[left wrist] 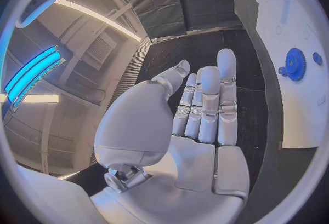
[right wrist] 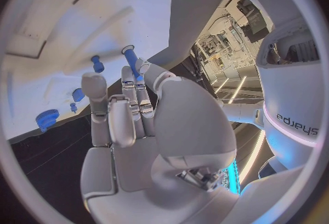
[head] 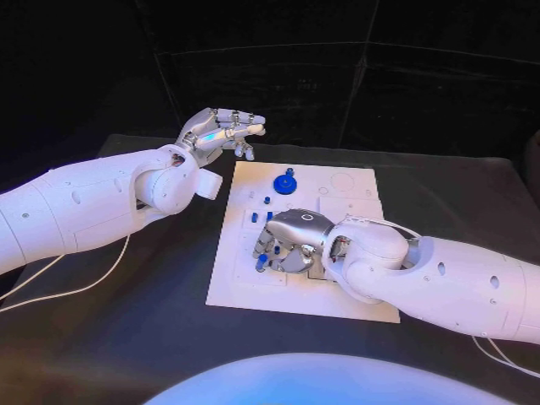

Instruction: Assemble the parts on the task board

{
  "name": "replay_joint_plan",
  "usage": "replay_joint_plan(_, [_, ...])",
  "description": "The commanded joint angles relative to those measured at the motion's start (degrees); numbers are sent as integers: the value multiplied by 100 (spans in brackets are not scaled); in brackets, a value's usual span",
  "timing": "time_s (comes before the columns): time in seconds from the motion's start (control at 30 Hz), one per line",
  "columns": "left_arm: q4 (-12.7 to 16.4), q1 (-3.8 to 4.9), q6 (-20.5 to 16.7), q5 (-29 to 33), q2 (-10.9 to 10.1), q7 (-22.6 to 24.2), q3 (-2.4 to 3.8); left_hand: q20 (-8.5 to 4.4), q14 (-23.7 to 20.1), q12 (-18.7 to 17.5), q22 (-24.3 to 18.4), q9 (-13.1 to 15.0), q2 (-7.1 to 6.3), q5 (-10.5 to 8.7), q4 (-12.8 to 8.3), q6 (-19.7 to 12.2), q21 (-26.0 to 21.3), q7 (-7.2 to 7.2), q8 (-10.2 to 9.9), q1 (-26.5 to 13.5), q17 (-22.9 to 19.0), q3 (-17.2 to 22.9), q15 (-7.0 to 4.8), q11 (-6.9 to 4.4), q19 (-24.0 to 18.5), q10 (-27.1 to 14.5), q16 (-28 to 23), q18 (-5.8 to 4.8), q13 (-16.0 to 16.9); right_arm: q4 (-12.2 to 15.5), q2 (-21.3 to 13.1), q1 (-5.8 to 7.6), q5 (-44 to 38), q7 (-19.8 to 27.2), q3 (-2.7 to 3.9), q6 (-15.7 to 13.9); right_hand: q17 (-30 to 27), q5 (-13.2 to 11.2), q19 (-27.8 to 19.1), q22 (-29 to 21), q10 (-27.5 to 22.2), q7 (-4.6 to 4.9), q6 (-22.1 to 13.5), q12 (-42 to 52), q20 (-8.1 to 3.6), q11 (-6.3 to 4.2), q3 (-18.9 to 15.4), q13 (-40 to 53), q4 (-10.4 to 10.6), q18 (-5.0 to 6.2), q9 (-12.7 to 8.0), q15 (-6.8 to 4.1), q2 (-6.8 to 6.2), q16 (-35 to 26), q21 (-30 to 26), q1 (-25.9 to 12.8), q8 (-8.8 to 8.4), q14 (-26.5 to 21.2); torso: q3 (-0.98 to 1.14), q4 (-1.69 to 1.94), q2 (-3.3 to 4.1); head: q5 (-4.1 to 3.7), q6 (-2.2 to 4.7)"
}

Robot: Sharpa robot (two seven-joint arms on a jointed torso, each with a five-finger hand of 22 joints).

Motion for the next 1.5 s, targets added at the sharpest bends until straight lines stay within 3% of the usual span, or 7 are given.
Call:
replay_joint_plan(0.03, [-3, 9, 82, 21, 2, 8, 5, 9, -33, 30, -6, -6, 16, 10, -2, -38, -35, -17, 40, 9, -5, -40, -7, 5, -7, -54, -25, 71, 9, 23, -7, 6, -252, -87, 3, 77, -11, 23, -3, 9, -3, 22, 9, -31, 10, 22, 42, -6, 1, -52, 6, -18, 2, 16, 8, -71, 34, 218, 0, -8, -1, -4, 1])
replay_joint_plan(0.4, [-8, 9, 89, 21, 0, 0, 5, 9, -33, 30, -6, -6, 16, 10, -2, -38, -35, -17, 40, 9, -5, -40, -7, 5, -7, -54, -25, 71, 9, 8, 51, 6, -269, -116, 1, 548, -32, 19, -9, 0, 2, 21, 16, -35, 13, 23, 41, -4, 4, -50, 7, -16, -2, 7, 5, -84, 34, 215, -6, 0, -2, -9, -11])
replay_joint_plan(0.67, [-1, 9, 90, 21, -22, -3, 5, 9, -33, 30, -6, -6, 16, 10, -2, -38, -35, -17, 40, 9, -5, -40, -7, 5, -7, -54, -25, 71, 9, -18, 85, 6, -274, -169, -6, 555, -29, 18, -19, -17, 0, 22, 15, -40, 14, 25, 39, -4, 7, -47, 7, -14, -7, 9, -3, -94, 31, 214, -7, 1, -5, 0, -22])
replay_joint_plan(0.87, [4, 9, 94, 21, -25, -6, 5, 9, -33, 30, -6, -6, 16, 10, -2, -38, -35, -17, 40, 9, -5, -40, -7, 5, -7, -54, -25, 71, 9, -52, 129, 7, -287, -143, -49, 328, -130, 173, -195, -311, -571, 272, -716, -373, 156, 258, -116, -16, 91, -18, -108, 179, -330, -40, -154, -385, -56, 174, -7, -4, -2, 12, -14])
replay_joint_plan(0.97, [6, 9, 98, 21, -27, -10, 5, 9, -33, 30, -6, -6, 16, 10, -2, -38, -35, -17, 40, 9, -5, -40, -7, 5, -7, -54, -25, 71, 9, -64, 137, 7, -285, -131, -80, 156, -236, 147, -274, -461, -735, 299, -1034, -396, 225, 312, -352, -6, 120, 20, -105, 222, -467, -89, -235, -477, -56, 143, -6, -2, -4, 11, -12])
replay_joint_plan(1.13, [9, 10, 102, 21, -35, -16, 5, 10, -41, 39, -8, -6, 18, 10, 2, -43, -35, -15, 43, 4, -19, -54, -5, 7, -1, -62, -28, 71, 10, -58, 126, 7, -284, -109, -98, -120, -315, 136, -335, -615, -930, 249, -1487, -332, 223, 273, -730, 10, 153, 50, -92, 199, -464, -129, -328, -463, -40, 120, -2, -3, -2, 13, 0])
replay_joint_plan(1.5, [8, 10, 133, 21, -41, -35, 5, 10, -41, 39, -8, -6, 18, 10, 2, -43, -35, -15, 43, 4, -19, -54, -5, 7, -1, -62, -28, 71, 10, 200, -170, 7, -131, 18, -104, -910, -323, 196, -310, -640, -967, 261, -1483, -164, 221, 285, -1075, 19, 192, 48, -68, 205, -387, -129, -347, -395, -14, 125, 6, -13, -9, -17, 19])
